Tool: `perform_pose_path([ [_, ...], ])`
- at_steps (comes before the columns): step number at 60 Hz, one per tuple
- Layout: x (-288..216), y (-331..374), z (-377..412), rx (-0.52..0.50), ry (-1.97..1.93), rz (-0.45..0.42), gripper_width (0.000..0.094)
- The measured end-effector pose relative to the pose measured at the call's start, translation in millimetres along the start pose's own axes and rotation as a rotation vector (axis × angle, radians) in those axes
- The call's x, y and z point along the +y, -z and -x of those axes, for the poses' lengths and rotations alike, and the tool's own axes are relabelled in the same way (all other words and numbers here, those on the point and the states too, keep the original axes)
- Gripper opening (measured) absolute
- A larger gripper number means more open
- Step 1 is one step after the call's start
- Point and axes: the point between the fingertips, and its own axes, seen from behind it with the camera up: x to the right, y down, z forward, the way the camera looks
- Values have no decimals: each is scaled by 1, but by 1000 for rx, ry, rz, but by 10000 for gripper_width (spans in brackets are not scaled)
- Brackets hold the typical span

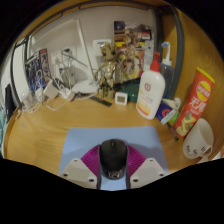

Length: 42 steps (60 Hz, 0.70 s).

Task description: Arrange mouse

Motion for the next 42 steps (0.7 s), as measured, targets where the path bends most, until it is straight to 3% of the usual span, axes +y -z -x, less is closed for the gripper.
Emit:
perform_pose_path([
  [16,-1,-1,-2,22,-19,-34,476],
  [25,5,11,-6,64,5,13,867],
  [34,-7,54,8,51,11,29,864],
  [42,-40,115,25,64,43,-14,870],
])
